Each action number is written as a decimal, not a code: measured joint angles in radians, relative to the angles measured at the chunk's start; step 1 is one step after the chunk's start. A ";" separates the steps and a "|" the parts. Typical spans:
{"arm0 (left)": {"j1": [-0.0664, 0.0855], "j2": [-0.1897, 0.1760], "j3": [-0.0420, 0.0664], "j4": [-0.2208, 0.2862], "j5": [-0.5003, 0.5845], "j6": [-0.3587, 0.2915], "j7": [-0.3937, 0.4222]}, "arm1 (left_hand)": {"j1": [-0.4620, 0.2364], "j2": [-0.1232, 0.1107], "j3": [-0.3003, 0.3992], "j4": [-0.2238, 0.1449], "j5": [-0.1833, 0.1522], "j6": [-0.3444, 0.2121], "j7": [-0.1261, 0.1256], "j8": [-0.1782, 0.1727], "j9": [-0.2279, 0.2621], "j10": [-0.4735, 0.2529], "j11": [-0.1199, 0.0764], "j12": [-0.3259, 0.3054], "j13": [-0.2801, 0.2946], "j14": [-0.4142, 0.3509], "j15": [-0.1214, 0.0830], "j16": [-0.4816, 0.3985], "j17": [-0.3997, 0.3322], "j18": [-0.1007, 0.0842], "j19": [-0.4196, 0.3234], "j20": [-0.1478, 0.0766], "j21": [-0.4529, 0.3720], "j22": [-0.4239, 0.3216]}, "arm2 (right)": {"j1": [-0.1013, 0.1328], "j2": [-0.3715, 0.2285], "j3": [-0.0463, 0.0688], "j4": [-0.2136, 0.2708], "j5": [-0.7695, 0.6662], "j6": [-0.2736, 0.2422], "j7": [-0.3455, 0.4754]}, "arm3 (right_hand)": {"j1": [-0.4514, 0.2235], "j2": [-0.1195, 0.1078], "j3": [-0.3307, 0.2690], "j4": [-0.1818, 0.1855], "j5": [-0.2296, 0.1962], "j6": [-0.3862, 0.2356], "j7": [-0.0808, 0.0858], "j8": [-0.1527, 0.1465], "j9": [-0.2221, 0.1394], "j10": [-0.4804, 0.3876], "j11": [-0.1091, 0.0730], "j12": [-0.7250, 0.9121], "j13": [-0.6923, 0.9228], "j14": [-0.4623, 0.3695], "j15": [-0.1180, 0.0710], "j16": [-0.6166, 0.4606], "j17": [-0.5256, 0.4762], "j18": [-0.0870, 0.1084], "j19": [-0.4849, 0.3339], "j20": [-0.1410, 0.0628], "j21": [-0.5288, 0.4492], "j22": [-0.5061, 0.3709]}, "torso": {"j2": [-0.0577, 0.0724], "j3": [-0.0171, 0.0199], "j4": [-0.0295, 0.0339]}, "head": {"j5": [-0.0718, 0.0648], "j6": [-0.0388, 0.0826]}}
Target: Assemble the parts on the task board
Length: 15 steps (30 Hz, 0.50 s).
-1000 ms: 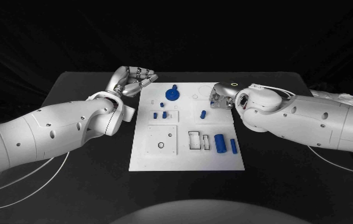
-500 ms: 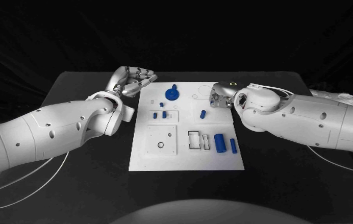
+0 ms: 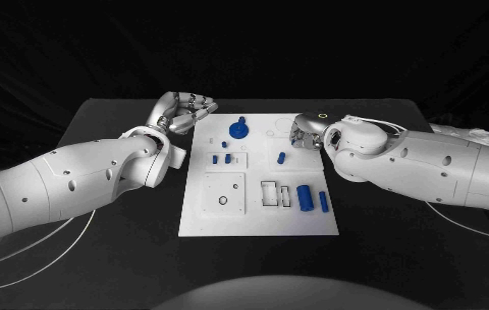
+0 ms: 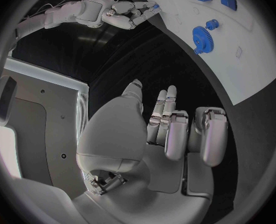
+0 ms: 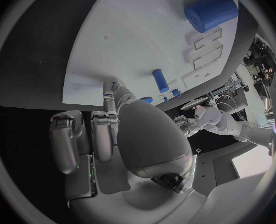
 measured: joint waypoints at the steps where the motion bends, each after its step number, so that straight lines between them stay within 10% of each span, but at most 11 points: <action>1: 0.000 0.000 0.000 0.000 0.000 0.000 0.000 | 0.000 0.000 0.000 0.000 0.000 0.000 0.000 0.000 0.000 0.000 0.000 0.000 0.000 0.000 0.000 0.000 0.000 0.000 0.000 0.000 0.000 0.000 | 0.000 0.000 0.000 0.000 0.000 0.000 0.000 | 0.000 0.000 0.001 -0.001 -0.001 0.000 0.000 0.000 0.000 0.000 0.000 0.000 0.000 0.000 0.000 0.000 0.000 0.000 0.000 0.000 0.000 0.000 | 0.000 0.0000 0.0000 | 0.000 0.000; 15: 0.000 -0.002 0.000 0.001 0.000 0.000 -0.001 | 0.004 0.004 0.000 0.000 0.004 0.000 0.000 0.000 0.000 0.000 0.000 0.000 0.000 0.000 0.000 0.000 0.000 0.000 0.000 0.000 0.000 0.000 | -0.008 -0.023 -0.004 0.015 0.006 -0.046 0.014 | 0.001 -0.001 0.007 -0.001 -0.005 0.010 -0.010 0.004 0.000 0.018 -0.003 -0.004 0.000 0.004 -0.004 0.000 0.000 0.000 -0.004 -0.004 0.000 0.000 | 0.000 0.0001 -0.0008 | 0.005 -0.003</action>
